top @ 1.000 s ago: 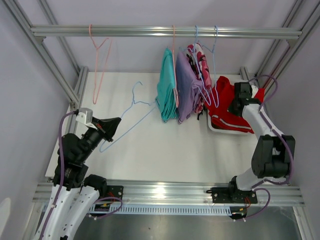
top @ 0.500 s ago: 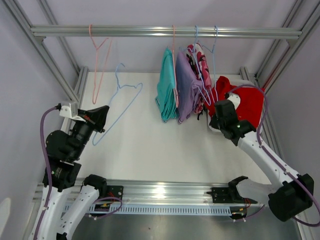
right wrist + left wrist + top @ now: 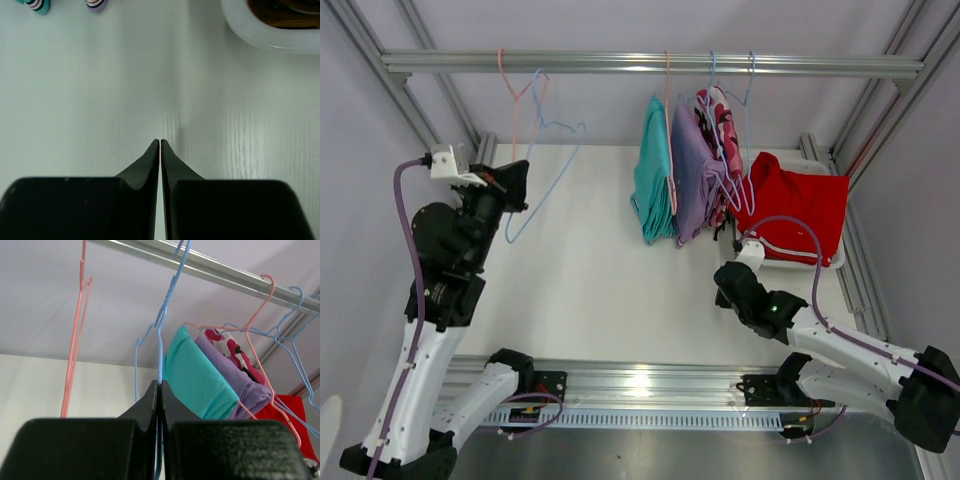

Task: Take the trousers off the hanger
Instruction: Place the hanger at the clothesline.

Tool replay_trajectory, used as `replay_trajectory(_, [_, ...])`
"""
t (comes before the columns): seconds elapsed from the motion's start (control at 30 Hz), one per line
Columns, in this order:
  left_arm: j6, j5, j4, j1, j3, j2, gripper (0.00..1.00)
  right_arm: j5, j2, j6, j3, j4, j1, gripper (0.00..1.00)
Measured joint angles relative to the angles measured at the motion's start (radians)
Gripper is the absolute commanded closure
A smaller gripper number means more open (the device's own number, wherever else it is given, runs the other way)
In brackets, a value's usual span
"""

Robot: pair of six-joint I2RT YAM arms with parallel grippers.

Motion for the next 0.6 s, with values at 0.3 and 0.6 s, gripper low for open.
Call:
replay_trajectory(0.3, [0.014,-0.035,0.051,0.0,0.135,0.177,1.0,-0.027,0.206,-0.062,-0.018,0.223,0.016,0.94])
replay_trajectory(0.6, [0.05,-0.061,0.1,0.0,0.219,0.269,0.99,-0.084,0.372,-0.11,-0.008,0.325,0.018,0.94])
